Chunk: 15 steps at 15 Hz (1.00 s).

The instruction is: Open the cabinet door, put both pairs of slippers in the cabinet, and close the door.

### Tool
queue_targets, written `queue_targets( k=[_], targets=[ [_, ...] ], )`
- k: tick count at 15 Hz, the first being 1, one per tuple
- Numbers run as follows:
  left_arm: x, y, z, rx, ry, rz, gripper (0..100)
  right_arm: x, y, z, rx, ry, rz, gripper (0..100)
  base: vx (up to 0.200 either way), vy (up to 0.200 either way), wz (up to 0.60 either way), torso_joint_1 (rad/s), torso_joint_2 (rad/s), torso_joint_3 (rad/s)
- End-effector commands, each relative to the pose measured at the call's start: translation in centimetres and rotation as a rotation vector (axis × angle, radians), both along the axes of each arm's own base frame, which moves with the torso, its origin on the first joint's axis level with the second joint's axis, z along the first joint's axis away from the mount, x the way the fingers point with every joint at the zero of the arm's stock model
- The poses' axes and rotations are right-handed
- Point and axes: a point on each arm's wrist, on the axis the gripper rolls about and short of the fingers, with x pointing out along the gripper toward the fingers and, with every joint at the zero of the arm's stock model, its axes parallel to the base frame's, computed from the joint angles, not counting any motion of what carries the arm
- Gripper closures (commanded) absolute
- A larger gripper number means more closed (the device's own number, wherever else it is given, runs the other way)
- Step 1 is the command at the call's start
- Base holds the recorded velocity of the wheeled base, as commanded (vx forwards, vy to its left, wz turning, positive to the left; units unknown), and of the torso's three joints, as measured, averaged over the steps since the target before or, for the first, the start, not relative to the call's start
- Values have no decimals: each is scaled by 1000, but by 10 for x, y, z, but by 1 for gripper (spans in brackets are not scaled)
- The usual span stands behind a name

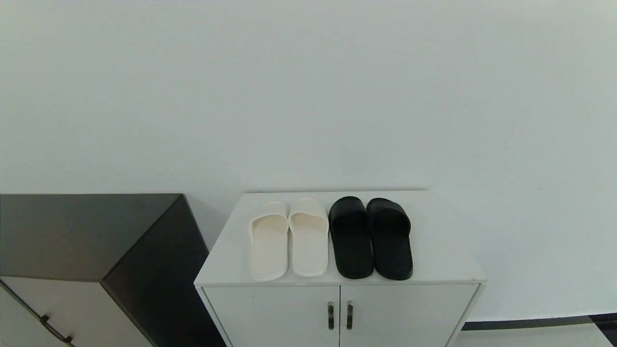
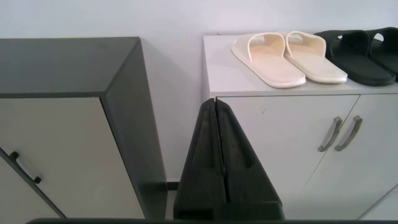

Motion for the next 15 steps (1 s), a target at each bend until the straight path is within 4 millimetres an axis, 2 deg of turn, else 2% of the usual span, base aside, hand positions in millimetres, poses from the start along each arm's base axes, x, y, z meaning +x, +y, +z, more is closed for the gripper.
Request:
queue_targets(
  k=[1, 3, 4, 5, 7, 9, 12, 13, 14, 15],
  targets=[
    [0, 0, 0, 0, 2, 1, 100, 42, 5, 23, 8, 290, 233, 0, 0, 0, 0, 0, 0, 0],
    [0, 0, 0, 3, 1, 1, 100, 79, 14, 26, 5, 429, 423, 0, 0, 0, 0, 0, 0, 0],
    [0, 0, 0, 3, 2, 1, 100, 91, 18, 28, -2, 456, 458, 0, 0, 0, 0, 0, 0, 0],
    [0, 0, 0, 3, 1, -1, 100, 122, 35, 34, -6, 498, 540, 0, 0, 0, 0, 0, 0, 0],
    [0, 0, 0, 3, 1, -5, 100, 156, 74, 45, 57, 516, 588, 0, 0, 0, 0, 0, 0, 0],
    [0, 0, 0, 3, 1, -5, 100, 177, 111, 53, 93, 512, 587, 0, 0, 0, 0, 0, 0, 0],
    [0, 0, 0, 3, 1, -5, 100, 203, 158, 55, 45, 519, 514, 0, 0, 0, 0, 0, 0, 0],
    [0, 0, 0, 3, 2, -5, 100, 221, 182, 48, 29, 528, 431, 0, 0, 0, 0, 0, 0, 0],
    [0, 0, 0, 2, 1, -5, 100, 227, 191, 45, 23, 530, 404, 0, 0, 0, 0, 0, 0, 0],
    [0, 0, 0, 2, 1, -5, 100, 249, 212, 32, 4, 543, 351, 0, 0, 0, 0, 0, 0, 0]
  ],
)
